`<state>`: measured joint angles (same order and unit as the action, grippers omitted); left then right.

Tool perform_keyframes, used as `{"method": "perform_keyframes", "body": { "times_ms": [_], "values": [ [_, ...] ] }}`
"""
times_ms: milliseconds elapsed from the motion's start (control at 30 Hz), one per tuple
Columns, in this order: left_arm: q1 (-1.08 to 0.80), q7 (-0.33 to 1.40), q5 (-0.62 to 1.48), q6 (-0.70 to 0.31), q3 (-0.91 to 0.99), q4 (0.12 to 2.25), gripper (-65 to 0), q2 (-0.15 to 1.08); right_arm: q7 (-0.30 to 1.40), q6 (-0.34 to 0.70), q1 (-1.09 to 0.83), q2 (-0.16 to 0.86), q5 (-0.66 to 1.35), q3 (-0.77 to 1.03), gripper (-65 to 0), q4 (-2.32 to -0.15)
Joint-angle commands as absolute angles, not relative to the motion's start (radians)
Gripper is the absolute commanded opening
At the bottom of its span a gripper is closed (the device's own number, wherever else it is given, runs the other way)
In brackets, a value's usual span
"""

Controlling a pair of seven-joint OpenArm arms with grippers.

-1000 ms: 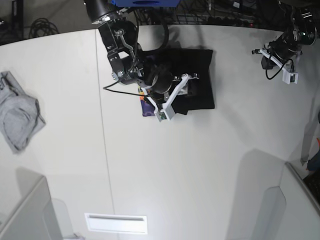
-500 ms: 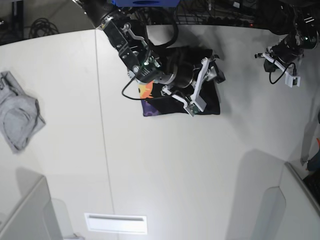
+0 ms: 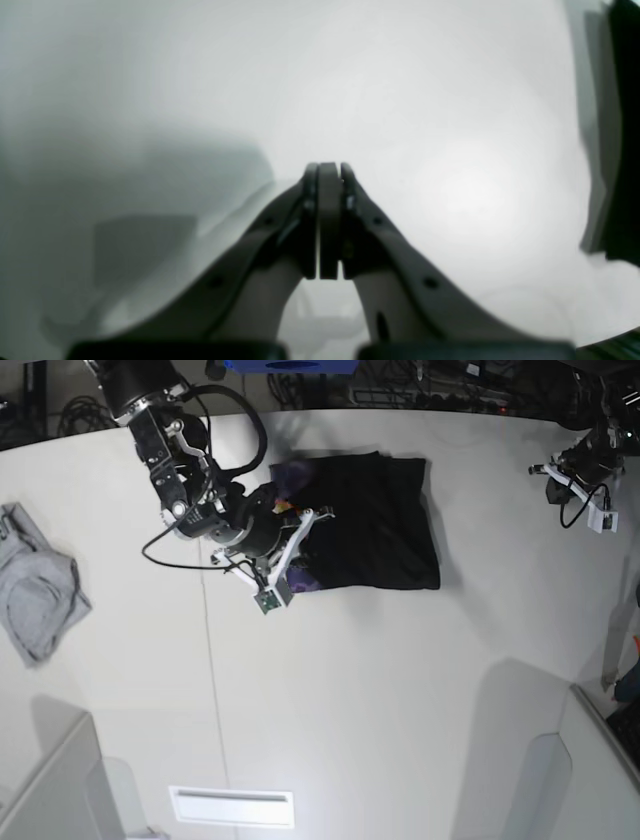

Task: Fold the T-shirt properly
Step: 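Release the fold with the right gripper and grasp the bundle with the left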

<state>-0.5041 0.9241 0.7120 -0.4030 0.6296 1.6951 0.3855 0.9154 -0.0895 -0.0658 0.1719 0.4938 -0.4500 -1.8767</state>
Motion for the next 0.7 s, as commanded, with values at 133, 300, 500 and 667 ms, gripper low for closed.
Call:
{"method": "perform_keyframes", "body": {
  "times_ms": [133,300,500,667],
  "values": [
    [-0.513,0.909,0.719,-0.415,0.647,1.707,-65.0,0.403,0.903,-0.079,-0.104,0.179,0.499,-0.456,-65.0,-1.870],
    [-0.515,0.909,0.719,-0.415,0.647,1.707,-65.0,0.403,0.903,-0.077,-0.097,0.179,0.499,-0.539,-65.0,-1.830],
    [-0.513,0.909,0.719,-0.415,0.647,1.707,-65.0,0.403,0.905,-0.084,-0.068,0.148,0.501,-0.722,-65.0,-1.831],
    [-0.515,0.909,0.719,-0.415,0.647,1.710,-65.0,0.403,0.938,-0.084,-0.004,0.117,0.498,-0.851,-65.0,-1.824]
  ]
}}
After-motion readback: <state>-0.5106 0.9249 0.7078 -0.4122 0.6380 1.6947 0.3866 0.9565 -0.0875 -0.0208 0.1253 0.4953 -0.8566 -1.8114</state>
